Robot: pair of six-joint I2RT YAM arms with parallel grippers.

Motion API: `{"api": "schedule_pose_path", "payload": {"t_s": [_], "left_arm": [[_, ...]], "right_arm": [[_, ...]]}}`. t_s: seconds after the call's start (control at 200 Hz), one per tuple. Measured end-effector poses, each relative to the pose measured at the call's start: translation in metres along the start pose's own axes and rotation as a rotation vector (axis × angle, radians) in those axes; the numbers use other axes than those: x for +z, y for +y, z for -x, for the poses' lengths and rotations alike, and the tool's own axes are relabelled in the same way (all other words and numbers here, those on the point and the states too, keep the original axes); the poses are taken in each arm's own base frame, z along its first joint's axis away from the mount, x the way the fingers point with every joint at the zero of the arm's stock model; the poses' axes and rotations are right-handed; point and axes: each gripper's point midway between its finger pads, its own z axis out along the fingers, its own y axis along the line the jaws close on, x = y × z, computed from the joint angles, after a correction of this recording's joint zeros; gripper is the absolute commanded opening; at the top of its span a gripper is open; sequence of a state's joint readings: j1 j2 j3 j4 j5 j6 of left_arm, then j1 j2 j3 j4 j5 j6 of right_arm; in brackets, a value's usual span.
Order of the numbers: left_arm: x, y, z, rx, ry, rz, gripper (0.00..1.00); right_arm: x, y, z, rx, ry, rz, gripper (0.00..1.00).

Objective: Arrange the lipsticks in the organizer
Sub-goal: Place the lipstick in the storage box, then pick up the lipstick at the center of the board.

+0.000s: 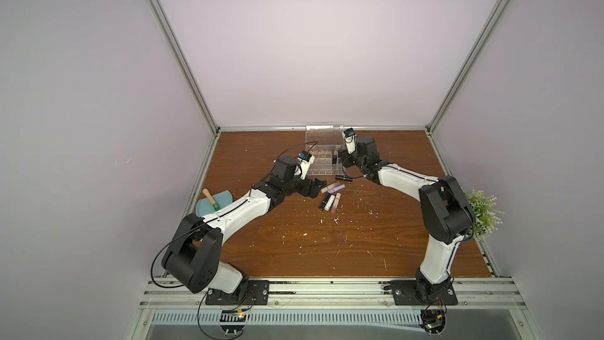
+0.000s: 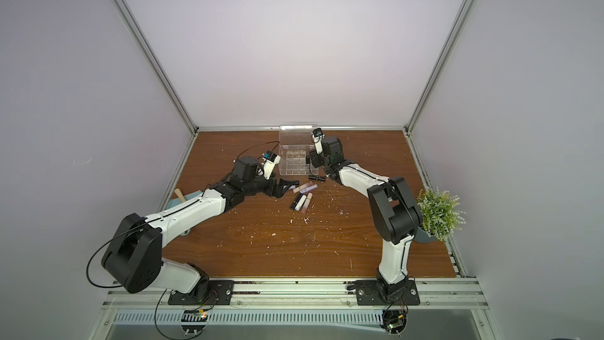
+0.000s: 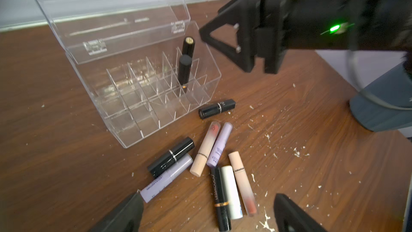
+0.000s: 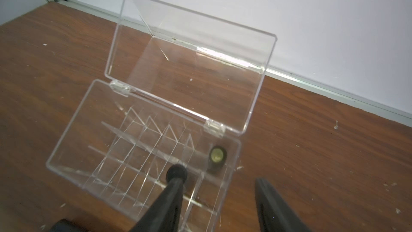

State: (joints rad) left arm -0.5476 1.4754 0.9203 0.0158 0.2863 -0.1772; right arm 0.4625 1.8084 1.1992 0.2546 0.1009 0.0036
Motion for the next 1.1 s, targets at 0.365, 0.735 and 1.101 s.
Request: {"api": "schedule_pose_path", "payload": {"t_s": [0.365,0.735,1.101], "left_arm": [[0.024,-0.003,-0.065,0.039,0.251,0.096,0.86],[0.04,0.001,-0.088,0.056,0.342,0.146,0.82],[0.051,0.008,-0.092,0.063,0.377,0.201,0.75]], "right_arm": [[-0.085,-0.035,0.021,0.103,-0.133,-0.049,0.6],[-0.084,-0.033,0.02,0.127,-0.13,-0.026,0.59],[-0.084,-0.035,0.02,0.134,-0.13,-0.025,0.59]]}}
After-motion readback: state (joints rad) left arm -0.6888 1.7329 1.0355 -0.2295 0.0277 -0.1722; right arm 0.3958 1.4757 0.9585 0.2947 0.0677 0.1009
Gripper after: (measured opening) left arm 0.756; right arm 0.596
